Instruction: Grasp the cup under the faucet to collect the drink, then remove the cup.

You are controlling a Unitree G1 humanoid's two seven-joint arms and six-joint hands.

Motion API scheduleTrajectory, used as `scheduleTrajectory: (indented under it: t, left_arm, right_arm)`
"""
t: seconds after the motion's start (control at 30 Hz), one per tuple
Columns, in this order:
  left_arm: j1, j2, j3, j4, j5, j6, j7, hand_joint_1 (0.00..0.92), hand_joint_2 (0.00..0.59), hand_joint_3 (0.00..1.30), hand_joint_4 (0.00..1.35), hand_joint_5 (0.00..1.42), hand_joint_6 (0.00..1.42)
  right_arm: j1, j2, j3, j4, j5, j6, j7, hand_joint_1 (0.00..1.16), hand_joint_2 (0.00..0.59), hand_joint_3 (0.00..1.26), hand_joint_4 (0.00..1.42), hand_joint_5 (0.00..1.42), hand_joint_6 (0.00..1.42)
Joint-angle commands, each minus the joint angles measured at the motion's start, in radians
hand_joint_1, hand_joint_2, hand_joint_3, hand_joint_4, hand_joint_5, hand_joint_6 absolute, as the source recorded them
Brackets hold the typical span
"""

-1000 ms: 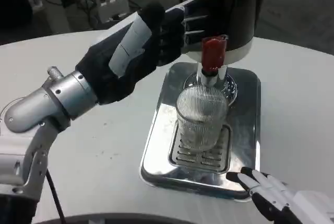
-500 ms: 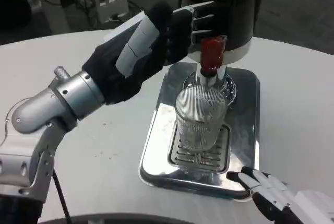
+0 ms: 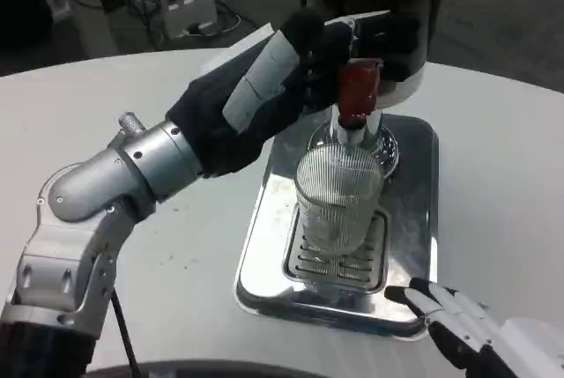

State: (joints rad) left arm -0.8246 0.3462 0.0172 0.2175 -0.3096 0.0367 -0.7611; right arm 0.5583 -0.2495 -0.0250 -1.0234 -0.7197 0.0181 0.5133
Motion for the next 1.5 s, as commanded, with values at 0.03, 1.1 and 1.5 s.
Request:
scheduleTrajectory:
  t: [0.03,1.1,1.5]
  left_arm:
    - [-0.034,-0.017,-0.006,0.032,0.016,-0.012,0.01,0.0,0.004,0.23,0.16,0.2,0.17]
    - [-0.065,-0.026,-0.091,0.035,0.152,-0.113,-0.003,0.0,0.004,0.23,0.15,0.2,0.17]
    - [-0.022,-0.01,-0.137,-0.019,0.211,-0.179,0.003,0.0,0.005,0.24,0.14,0.2,0.16]
  right_arm:
    - [0.01,-0.006,-0.014,0.006,0.01,0.008,-0.007,0.34,0.461,0.08,0.0,0.0,0.0]
    - [-0.009,-0.004,0.003,0.02,0.002,0.015,-0.005,0.34,0.461,0.08,0.0,0.0,0.0]
    - [-0.006,-0.001,0.007,0.017,0.001,0.014,-0.008,0.34,0.461,0.08,0.0,0.0,0.0]
